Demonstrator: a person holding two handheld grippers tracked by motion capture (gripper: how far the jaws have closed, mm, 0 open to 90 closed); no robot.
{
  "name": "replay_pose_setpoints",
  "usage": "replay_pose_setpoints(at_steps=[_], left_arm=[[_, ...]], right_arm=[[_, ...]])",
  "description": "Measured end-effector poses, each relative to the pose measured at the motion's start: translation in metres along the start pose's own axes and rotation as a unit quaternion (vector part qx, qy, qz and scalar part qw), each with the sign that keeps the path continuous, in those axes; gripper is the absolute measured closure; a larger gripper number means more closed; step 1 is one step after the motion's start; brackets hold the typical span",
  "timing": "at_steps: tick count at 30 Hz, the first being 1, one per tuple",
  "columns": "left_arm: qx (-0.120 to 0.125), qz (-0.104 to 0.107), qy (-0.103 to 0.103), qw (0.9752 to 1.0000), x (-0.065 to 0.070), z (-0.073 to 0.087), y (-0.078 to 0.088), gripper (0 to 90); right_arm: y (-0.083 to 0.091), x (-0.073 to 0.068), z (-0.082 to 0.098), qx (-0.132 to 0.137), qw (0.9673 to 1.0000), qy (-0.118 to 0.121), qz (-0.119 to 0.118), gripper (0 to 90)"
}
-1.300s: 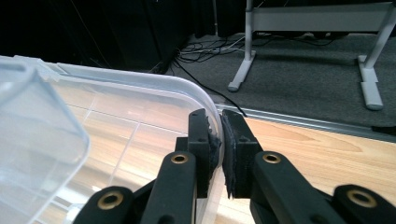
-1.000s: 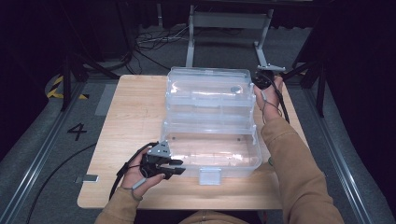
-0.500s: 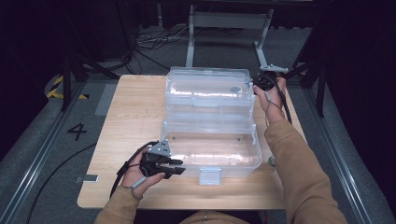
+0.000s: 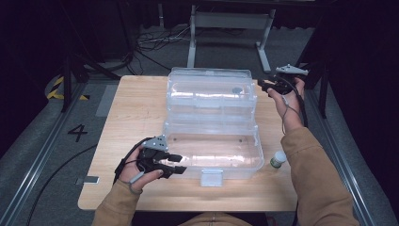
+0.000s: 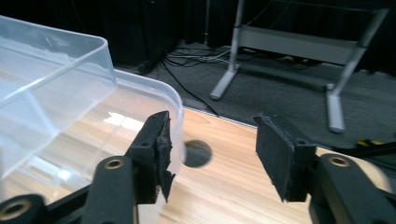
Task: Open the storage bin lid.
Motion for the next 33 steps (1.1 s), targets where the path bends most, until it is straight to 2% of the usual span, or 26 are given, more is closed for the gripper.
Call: replay_pose_setpoints(at_steps=[3, 4, 6, 9, 12, 14, 17, 19, 21, 22, 24, 27, 30, 32, 33], left_arm=[[0.002, -0.007, 0.001, 1.0, -0.001, -0.003, 0.005, 47.8], [0.004, -0.01, 0.004, 0.9999, -0.002, -0.003, 0.008, 47.8], [0.009, -0.02, 0.005, 0.9998, -0.003, -0.005, 0.015, 45.4], [0.019, -0.033, 0.014, 0.9992, -0.007, -0.006, 0.024, 43.1], [0.027, -0.05, 0.024, 0.9981, -0.011, -0.006, 0.032, 40.5], [0.031, -0.061, 0.028, 0.9973, -0.013, -0.006, 0.035, 38.8], [0.041, -0.086, 0.023, 0.9952, -0.017, -0.006, 0.04, 36.2], [0.044, -0.087, 0.025, 0.9949, -0.018, -0.006, 0.043, 35.4], [0.051, -0.088, 0.027, 0.9944, -0.019, -0.006, 0.046, 35.3], [0.053, -0.092, 0.029, 0.9939, -0.021, -0.006, 0.049, 35.3], [0.057, -0.098, 0.033, 0.993, -0.022, -0.006, 0.052, 34.8], [0.062, -0.105, 0.038, 0.9919, -0.025, -0.005, 0.056, 34.3], [0.062, -0.108, 0.04, 0.9914, -0.026, -0.004, 0.057, 34.2], [0.055, -0.139, 0.061, 0.9868, -0.03, 0.0, 0.064, 34.1], [0.055, -0.146, 0.068, 0.9854, -0.032, 0.001, 0.065, 34.0]], right_arm=[[0.015, 0.003, 0.0, -0.002, 1.0, 0.005, -0.001, 44.6], [0.015, 0.003, 0.0, -0.002, 1.0, 0.005, -0.001, 44.6], [0.026, 0.005, 0.002, -0.012, 0.9999, -0.003, -0.004, 44.0], [0.045, 0.006, 0.004, -0.014, 0.9996, 0.009, -0.024, 43.6], [0.061, 0.004, 0.009, -0.006, 0.9991, 0.008, -0.042, 37.3], [0.07, 0.0, 0.012, 0.0, 0.9987, 0.018, -0.048, 30.7], [0.085, -0.006, 0.019, 0.024, 0.9979, 0.016, -0.057, 25.7], [0.094, -0.009, 0.022, 0.034, 0.9967, 0.016, -0.072, 19.0], [0.1, -0.012, 0.026, 0.037, 0.9957, 0.017, -0.083, 16.6], [0.102, -0.014, 0.027, 0.034, 0.9956, 0.016, -0.085, 17.4], [0.107, -0.018, 0.03, 0.033, 0.9941, 0.029, -0.099, 28.4], [0.114, -0.024, 0.03, 0.034, 0.9934, 0.046, -0.1, 29.8], [0.119, -0.025, 0.029, 0.038, 0.9926, 0.043, -0.108, 33.3], [0.126, -0.026, 0.028, 0.039, 0.9918, 0.045, -0.113, 36.7], [0.129, -0.026, 0.028, 0.037, 0.9918, 0.046, -0.113, 37.1]])
Point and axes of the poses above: each handheld gripper's, and its own axes: y roughly backward along the jaws, z roughly out of its underside, x roughly to its right, the point moved 1 cm from there along -y, roughly forward along the jaws, and after that the axes turned 3 degrees about x, right-handed, at the moved point
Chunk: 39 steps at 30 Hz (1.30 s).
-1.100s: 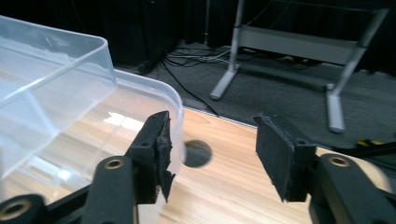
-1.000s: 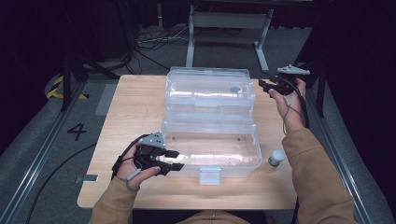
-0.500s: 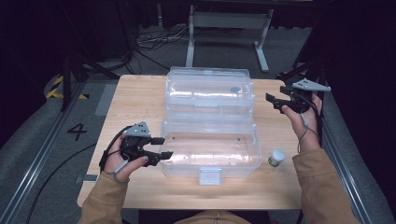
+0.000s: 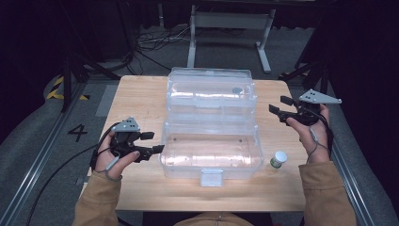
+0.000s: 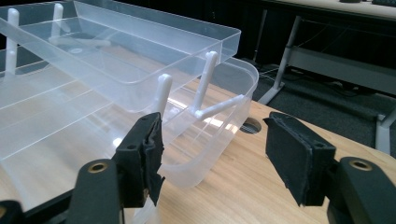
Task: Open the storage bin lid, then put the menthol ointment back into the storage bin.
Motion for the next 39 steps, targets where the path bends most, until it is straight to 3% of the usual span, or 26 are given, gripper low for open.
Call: replay_pose_setpoints(at_steps=[5, 7, 15, 26, 32, 39], left_arm=[[0.004, -0.03, 0.029, 0.9991, -0.012, 0.002, 0.007, 33.1], [0.005, -0.034, 0.03, 0.999, -0.015, 0.0, 0.009, 33.0], [0.004, -0.05, 0.035, 0.9981, -0.018, -0.005, 0.008, 32.6], [-0.002, -0.061, 0.039, 0.9973, -0.024, -0.003, 0.008, 32.4], [-0.004, -0.062, 0.043, 0.9972, -0.025, -0.002, 0.008, 32.2], [-0.008, -0.059, 0.043, 0.9973, -0.024, -0.002, 0.007, 32.0]], right_arm=[[0.013, -0.001, 0.003, -0.012, 0.9999, -0.009, -0.006, 41.7], [0.02, 0.0, 0.005, -0.019, 0.9997, -0.009, -0.01, 45.6], [0.039, 0.004, 0.01, -0.028, 0.9992, -0.022, -0.016, 47.4], [0.049, 0.001, 0.01, -0.053, 0.9979, -0.02, -0.032, 47.9], [0.053, -0.001, 0.012, -0.071, 0.9948, -0.033, -0.066, 50.7], [0.058, 0.0, 0.015, -0.121, 0.9895, -0.035, -0.071, 53.0]])
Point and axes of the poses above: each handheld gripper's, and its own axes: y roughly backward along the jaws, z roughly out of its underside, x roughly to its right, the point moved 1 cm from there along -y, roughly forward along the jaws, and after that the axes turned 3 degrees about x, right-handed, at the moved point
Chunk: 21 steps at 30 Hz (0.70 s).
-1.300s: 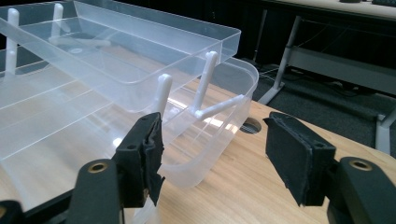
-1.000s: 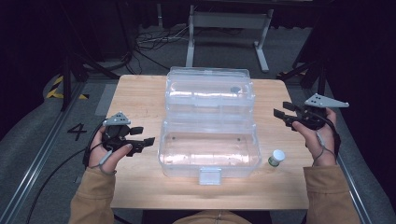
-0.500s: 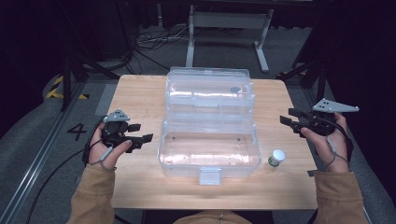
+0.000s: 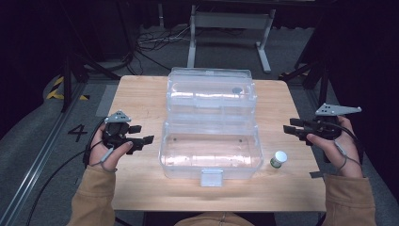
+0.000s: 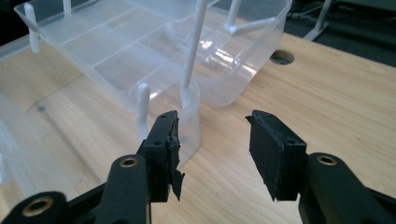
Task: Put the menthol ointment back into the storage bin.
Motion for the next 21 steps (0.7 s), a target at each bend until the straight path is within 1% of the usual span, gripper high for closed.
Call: replay_pose_setpoints(at_steps=[1, 4, 6, 9, 11, 14, 16, 21], left_arm=[[0.0, -0.001, -0.002, 1.0, -0.0008, 0.0001, 0.0001, 32.0], [-0.001, -0.002, 0.002, 1.0, -0.002, 0.0007, 0.0006, 31.9], [-0.002, -0.001, 0.005, 1.0, -0.002, 0.0012, 0.0003, 31.8], [-0.003, -0.002, 0.004, 1.0, -0.0019, 0.0015, -0.0007, 31.8], [-0.006, -0.001, 0.005, 1.0, -0.0018, 0.0019, -0.0016, 31.8], [-0.011, -0.001, 0.005, 0.9999, -0.0018, 0.0027, -0.004, 31.8], [-0.012, -0.001, 0.005, 0.9999, -0.0016, 0.0028, -0.0044, 31.8], [-0.012, -0.001, 0.006, 0.9999, -0.0015, 0.003, -0.0038, 31.8]], right_arm=[[0.0003, 0.0001, 0.0002, -0.005, 1.0, 0.002, 0.0, 53.8], [0.0007, -0.0001, 0.0014, -0.028, 0.9996, 0.008, -0.006, 56.4], [0.0, -0.0006, 0.0023, -0.039, 0.9991, 0.013, -0.01, 56.4], [-0.0008, -0.0011, 0.0029, -0.054, 0.9983, 0.02, -0.005, 56.5], [-0.0014, -0.0017, 0.0032, -0.063, 0.9977, 0.024, -0.005, 56.6], [-0.0029, -0.0027, 0.0041, -0.075, 0.9967, 0.025, -0.015, 56.8], [-0.0042, -0.0035, 0.0043, -0.079, 0.9964, 0.024, -0.017, 56.8], [-0.007, -0.0044, 0.0056, -0.101, 0.9942, 0.032, -0.015, 56.5]])
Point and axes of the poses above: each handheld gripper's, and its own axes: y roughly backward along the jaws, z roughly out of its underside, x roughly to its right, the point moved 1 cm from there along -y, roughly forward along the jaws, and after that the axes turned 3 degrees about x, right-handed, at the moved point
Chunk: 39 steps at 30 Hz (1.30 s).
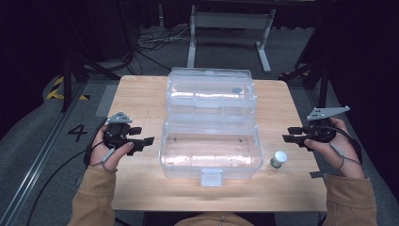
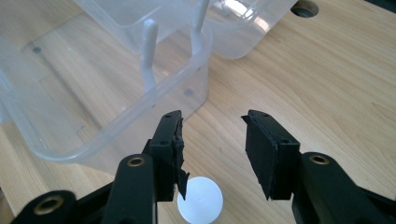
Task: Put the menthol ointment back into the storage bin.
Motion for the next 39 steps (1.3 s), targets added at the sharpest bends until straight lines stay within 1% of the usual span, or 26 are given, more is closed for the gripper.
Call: replay_pose_setpoints(at_steps=[2, 3, 7, 13, 15, 18, 22, 26, 29, 33, 39], left_arm=[[-0.001, -0.001, 0.001, 1.0, 0.0, 0.001, 0.0, 31.8], [-0.003, 0.0, 0.001, 1.0, -0.001, 0.001, 0.0, 31.8], [-0.006, 0.0, 0.003, 1.0, -0.001, 0.002, 0.0, 31.8], [-0.006, -0.003, 0.004, 1.0, -0.003, 0.003, 0.001, 31.7], [-0.007, -0.004, 0.008, 0.9999, -0.003, 0.004, 0.002, 31.8], [-0.008, -0.006, 0.005, 0.9999, -0.004, 0.004, 0.001, 31.8], [-0.01, -0.006, 0.004, 0.9999, -0.004, 0.005, 0.001, 31.8], [-0.009, -0.006, 0.006, 0.9999, -0.005, 0.005, 0.001, 31.8], [-0.013, -0.005, 0.008, 0.9999, -0.004, 0.005, 0.0, 31.7], [-0.016, -0.004, 0.005, 0.9999, -0.005, 0.006, -0.001, 31.8], [-0.017, -0.003, 0.006, 0.9998, -0.005, 0.006, -0.001, 31.7]], right_arm=[[-0.002, -0.001, 0.0, -0.006, 0.9999, 0.0, -0.008, 55.4], [-0.003, -0.001, 0.001, -0.007, 0.9999, 0.002, -0.009, 55.0], [-0.008, -0.001, 0.001, -0.027, 0.9994, 0.013, -0.014, 54.8], [-0.016, -0.001, 0.004, -0.061, 0.9978, 0.02, -0.014, 54.7], [-0.017, -0.001, 0.005, -0.066, 0.9975, 0.021, -0.014, 54.5], [-0.02, -0.001, 0.006, -0.077, 0.9965, 0.028, -0.019, 53.3], [-0.025, -0.001, 0.007, -0.093, 0.9946, 0.04, -0.023, 53.3], [-0.029, -0.002, 0.009, -0.11, 0.9926, 0.046, -0.023, 52.5], [-0.033, -0.002, 0.01, -0.122, 0.9909, 0.05, -0.025, 51.3], [-0.037, -0.003, 0.012, -0.139, 0.9885, 0.054, -0.025, 50.9], [-0.041, -0.003, 0.014, -0.154, 0.9861, 0.057, -0.027, 50.0]])
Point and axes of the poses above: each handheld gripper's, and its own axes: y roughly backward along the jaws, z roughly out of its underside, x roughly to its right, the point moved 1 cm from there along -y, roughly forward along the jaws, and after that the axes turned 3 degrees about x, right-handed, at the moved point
